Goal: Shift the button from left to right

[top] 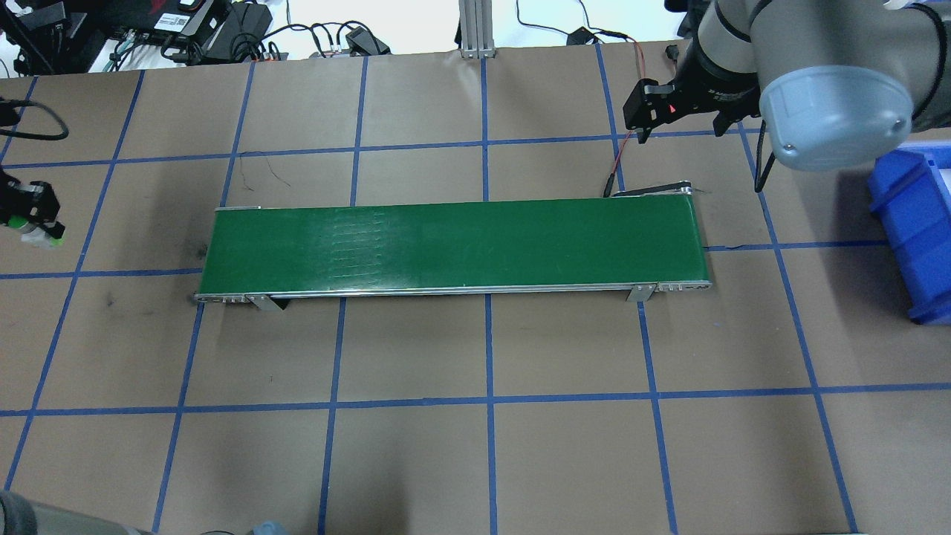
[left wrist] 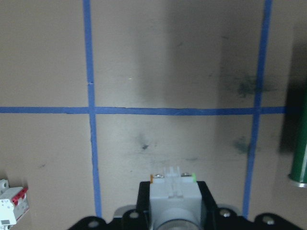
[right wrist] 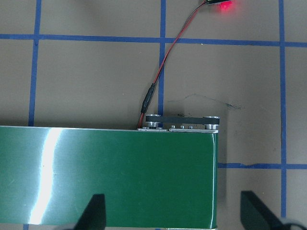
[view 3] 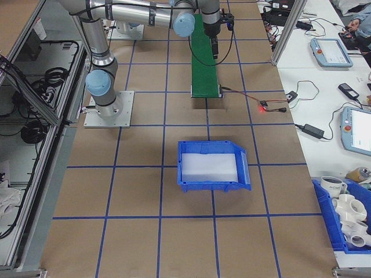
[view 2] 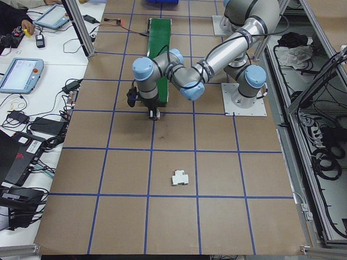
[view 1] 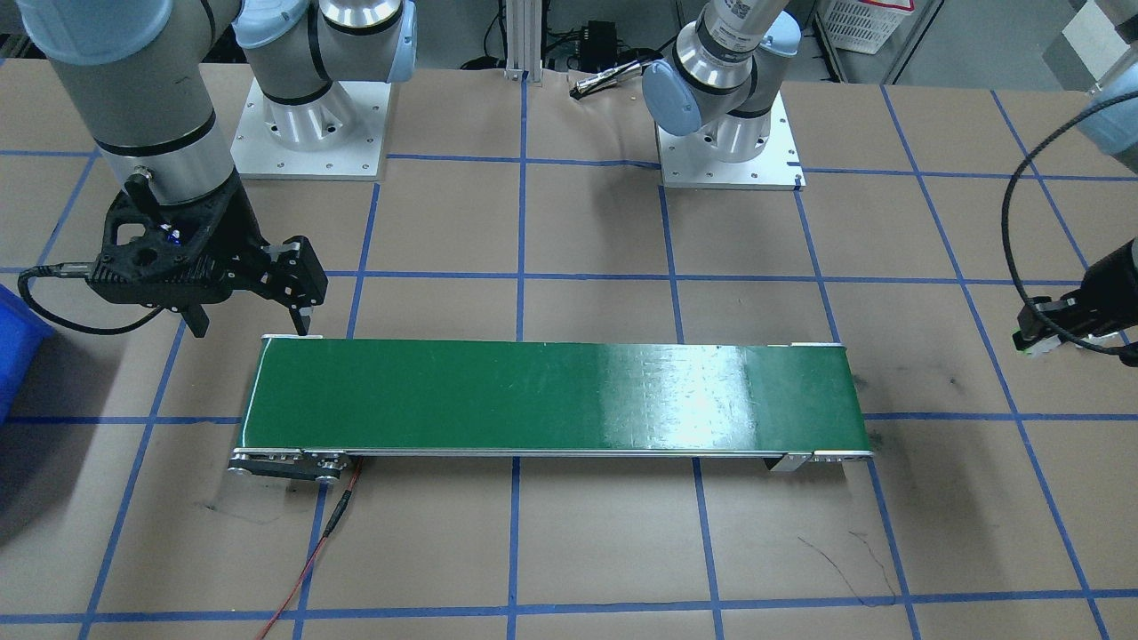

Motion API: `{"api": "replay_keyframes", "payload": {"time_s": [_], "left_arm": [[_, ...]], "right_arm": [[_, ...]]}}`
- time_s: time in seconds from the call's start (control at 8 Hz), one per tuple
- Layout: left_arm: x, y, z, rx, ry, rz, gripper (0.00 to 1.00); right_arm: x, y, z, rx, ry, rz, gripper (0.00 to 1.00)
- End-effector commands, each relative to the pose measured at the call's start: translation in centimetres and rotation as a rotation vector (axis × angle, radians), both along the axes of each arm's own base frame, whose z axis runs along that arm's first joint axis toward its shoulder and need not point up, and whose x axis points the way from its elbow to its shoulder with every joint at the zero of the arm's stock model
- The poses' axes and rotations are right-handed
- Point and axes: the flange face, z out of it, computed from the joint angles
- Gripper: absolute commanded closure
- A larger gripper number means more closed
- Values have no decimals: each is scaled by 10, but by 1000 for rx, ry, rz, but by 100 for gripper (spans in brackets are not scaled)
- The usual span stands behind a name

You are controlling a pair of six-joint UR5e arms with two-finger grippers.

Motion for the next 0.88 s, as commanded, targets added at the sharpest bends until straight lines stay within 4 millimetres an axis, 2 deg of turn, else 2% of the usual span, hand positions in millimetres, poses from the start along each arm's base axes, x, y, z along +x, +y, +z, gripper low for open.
{"api": "replay_keyframes", "payload": {"time_s": [0.0,0.12,0.25,0.62,0.75], "left_arm": [[-134,-24,29,-55,19,-64,100],[-165,-28,30,-57,10,-83,100],[-182,-32,23,-54,13,-96,100],[-196,-33,-29,34,56,-123,100],[-195,-36,-36,10,43,-130,100]], "right_arm": [[-1,-1,-1,1,0,1,0],[-3,-1,0,1,-1,-4,0],[-4,-1,0,1,-1,-5,0],[-4,-1,0,1,1,-4,0],[-4,-1,-1,3,1,-4,0]]}}
